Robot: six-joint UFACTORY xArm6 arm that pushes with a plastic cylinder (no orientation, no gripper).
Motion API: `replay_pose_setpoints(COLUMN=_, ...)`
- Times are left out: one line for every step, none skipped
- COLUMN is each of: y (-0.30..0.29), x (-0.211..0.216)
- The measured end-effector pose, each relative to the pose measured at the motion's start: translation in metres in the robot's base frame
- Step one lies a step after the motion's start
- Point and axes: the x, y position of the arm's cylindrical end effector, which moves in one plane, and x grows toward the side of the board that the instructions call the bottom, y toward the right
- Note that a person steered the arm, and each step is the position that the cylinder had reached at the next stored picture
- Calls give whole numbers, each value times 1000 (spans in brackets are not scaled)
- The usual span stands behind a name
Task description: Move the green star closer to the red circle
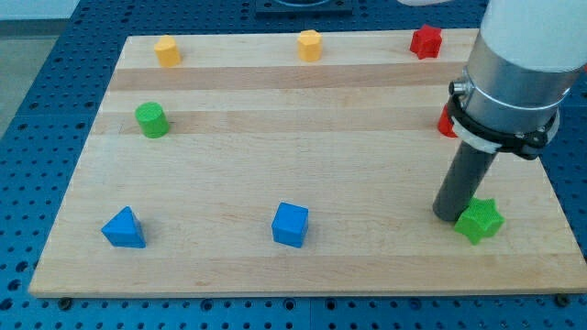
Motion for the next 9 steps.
replay_pose_setpoints(y=-1, x=0)
replay_pose_setpoints(y=-10, x=-13)
replay_pose_setpoints(y=-14, x=-37)
replay_pose_setpoints(y=3, x=-45)
replay_pose_setpoints(y=38, x=-45)
replay_pose_setpoints(y=67, x=-34)
replay_pose_setpoints(y=86, x=-7)
replay_pose_setpoints(y=95, x=18)
replay_pose_setpoints(y=90, x=47)
